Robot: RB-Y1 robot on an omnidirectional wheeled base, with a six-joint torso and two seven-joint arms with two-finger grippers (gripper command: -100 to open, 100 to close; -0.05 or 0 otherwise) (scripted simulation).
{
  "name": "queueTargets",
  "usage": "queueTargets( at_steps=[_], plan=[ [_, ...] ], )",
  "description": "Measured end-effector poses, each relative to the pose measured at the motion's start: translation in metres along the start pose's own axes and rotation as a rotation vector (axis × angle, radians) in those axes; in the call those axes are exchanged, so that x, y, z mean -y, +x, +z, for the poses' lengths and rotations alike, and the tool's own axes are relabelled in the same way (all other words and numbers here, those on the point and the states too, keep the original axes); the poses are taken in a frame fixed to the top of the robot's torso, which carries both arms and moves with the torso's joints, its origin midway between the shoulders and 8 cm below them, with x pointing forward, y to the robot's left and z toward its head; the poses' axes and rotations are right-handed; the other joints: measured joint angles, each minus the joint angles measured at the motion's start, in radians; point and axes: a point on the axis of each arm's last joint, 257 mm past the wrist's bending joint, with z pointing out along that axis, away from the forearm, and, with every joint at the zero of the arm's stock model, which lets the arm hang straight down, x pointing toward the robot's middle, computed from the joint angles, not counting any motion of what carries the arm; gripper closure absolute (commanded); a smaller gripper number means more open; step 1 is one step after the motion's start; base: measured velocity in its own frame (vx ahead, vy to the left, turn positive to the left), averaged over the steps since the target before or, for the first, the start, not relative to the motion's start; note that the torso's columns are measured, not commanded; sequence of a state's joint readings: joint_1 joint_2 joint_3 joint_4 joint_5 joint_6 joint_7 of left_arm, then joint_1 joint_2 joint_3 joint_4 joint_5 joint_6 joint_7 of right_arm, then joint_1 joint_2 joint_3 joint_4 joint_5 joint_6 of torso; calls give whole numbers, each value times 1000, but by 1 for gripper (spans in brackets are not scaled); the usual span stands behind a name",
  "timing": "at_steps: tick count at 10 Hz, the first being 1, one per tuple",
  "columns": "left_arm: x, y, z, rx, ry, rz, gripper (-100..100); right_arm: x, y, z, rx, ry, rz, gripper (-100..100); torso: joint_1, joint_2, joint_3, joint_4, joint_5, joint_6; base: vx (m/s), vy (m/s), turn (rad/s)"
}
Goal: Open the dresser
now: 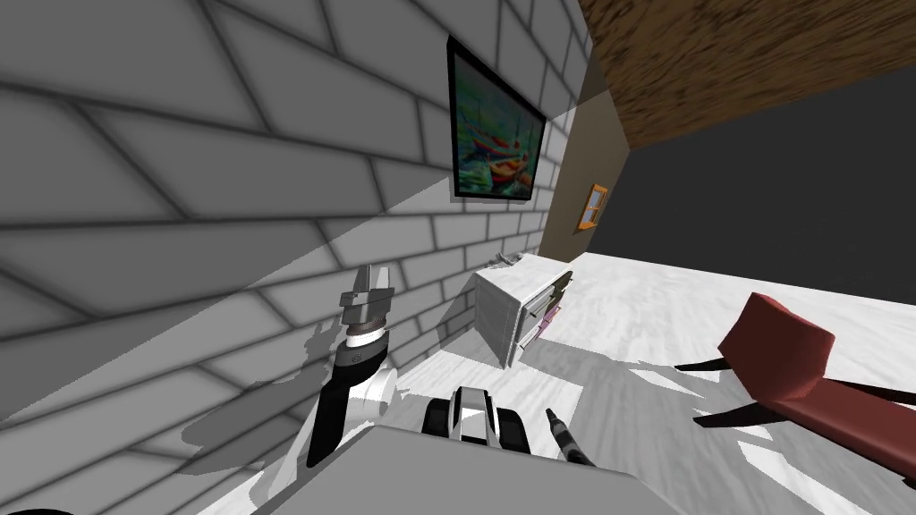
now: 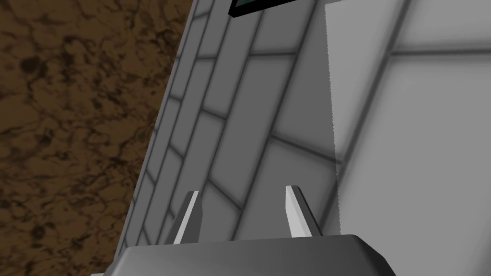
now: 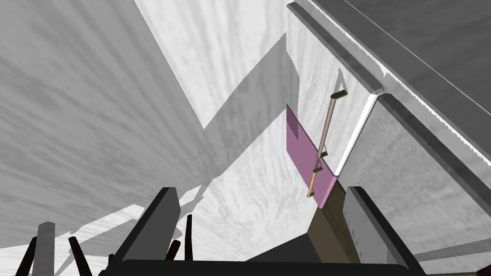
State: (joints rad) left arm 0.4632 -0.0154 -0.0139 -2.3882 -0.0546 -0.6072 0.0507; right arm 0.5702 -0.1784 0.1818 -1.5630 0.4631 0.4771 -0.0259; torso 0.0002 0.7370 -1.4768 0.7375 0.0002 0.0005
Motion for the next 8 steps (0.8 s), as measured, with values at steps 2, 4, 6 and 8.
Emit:
queueTargets(
  at_steps=[2,4,6,8],
  plan=[
    [0,0,0,0,0,0,0,30,5,0,-9,71,-45,-100,-1,1,1,1,-1,-1,59,24,159],
    [0,0,0,0,0,0,0,46,10,0,-12,128,-76,-100,-1,2,1,1,0,0,34,18,116],
    [0,0,0,0,0,0,0,72,19,0,-20,204,-137,-100,0,1,0,0,0,0,42,13,49],
    [0,0,0,0,0,0,0,94,18,-4,-21,275,-184,-100,0,0,0,0,0,-1,60,12,167]
  ],
)
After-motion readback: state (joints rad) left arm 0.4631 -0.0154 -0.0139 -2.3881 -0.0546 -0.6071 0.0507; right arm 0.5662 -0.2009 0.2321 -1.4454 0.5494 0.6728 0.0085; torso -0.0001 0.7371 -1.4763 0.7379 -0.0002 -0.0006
